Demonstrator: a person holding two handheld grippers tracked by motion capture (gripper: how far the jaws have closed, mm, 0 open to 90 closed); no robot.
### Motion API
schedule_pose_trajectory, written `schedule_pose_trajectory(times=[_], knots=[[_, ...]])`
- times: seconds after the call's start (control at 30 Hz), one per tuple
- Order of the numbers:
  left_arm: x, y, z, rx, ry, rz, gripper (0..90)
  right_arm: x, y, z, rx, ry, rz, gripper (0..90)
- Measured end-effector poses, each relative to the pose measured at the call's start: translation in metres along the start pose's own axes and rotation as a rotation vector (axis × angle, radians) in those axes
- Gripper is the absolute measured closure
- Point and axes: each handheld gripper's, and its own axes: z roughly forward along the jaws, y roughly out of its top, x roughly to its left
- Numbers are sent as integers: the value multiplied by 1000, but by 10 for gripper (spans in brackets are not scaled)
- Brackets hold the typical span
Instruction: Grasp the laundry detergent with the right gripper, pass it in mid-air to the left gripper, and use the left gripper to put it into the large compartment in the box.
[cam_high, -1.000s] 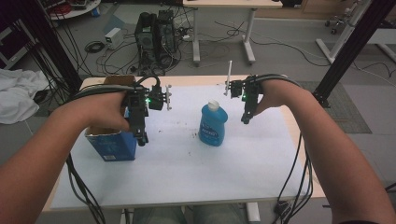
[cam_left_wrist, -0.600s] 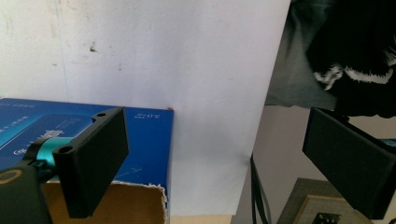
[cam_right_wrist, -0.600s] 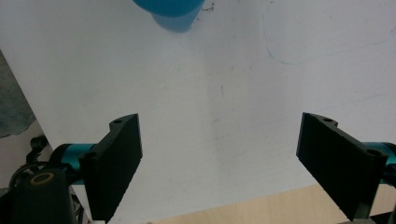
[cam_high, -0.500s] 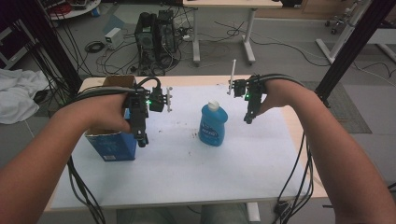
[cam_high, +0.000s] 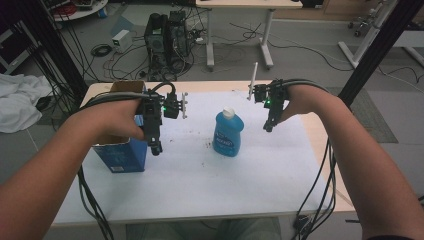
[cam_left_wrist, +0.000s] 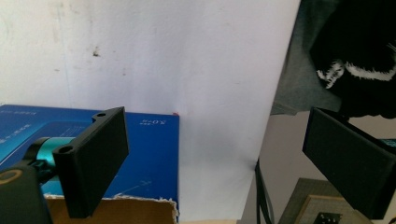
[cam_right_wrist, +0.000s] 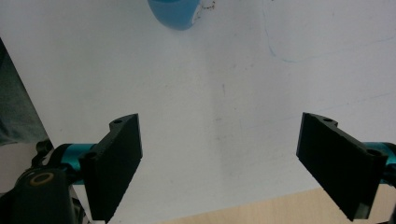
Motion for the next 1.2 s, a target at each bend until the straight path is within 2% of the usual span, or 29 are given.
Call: schedule_pose_trajectory(times=[0.03, 0.1, 0.23, 0.27, 0.3, 0.47, 0.57, 0.63, 0.7, 0.87, 0.93, 1.03, 1.07, 1.13, 1.2], knots=[[0, 0, -1, 2, -6, 10, 72, 1, 0, 0, -3, 3, -1, 133], [-1, -1, -1, -5, -11, 3, 72, 3, -1, -2, -8, 5, -4, 133], [0, -2, -2, -7, 3, -8, 71, 5, -1, -2, -20, 9, -14, 133], [-1, -3, -3, -8, 4, -8, 71, 7, -1, -3, -20, 11, 4, 133], [-2, -3, -4, -6, -1, -10, 72, 6, -2, -4, -32, 10, -18, 133], [-4, -7, -6, -12, 7, -4, 71, 8, -5, -13, -108, 11, 18, 133], [-3, -9, -7, -7, 2, -12, 72, 7, -8, -18, -194, 27, 24, 133], [-3, -10, -6, -9, 2, -15, 72, 6, -11, -20, -260, 57, 48, 133], [-3, -11, -4, -5, 3, -14, 71, 6, -12, -21, -305, 80, 65, 133], [-3, -12, -5, -8, 13, -15, 71, 6, -12, -25, -426, 87, 97, 132], [-4, -12, -7, -15, 11, -19, 72, 6, -12, -29, -485, 95, 125, 133], [-5, -13, -8, -18, 15, -16, 72, 4, -12, -34, -588, 84, 187, 132], [-5, -13, -8, -19, 18, -14, 72, 3, -13, -35, -626, 66, 206, 132], [-6, -14, -9, -25, 23, -24, 71, 2, -14, -36, -668, 29, 256, 132], [-7, -16, -9, -33, 26, -25, 71, 0, -16, -34, -695, -5, 283, 132]])
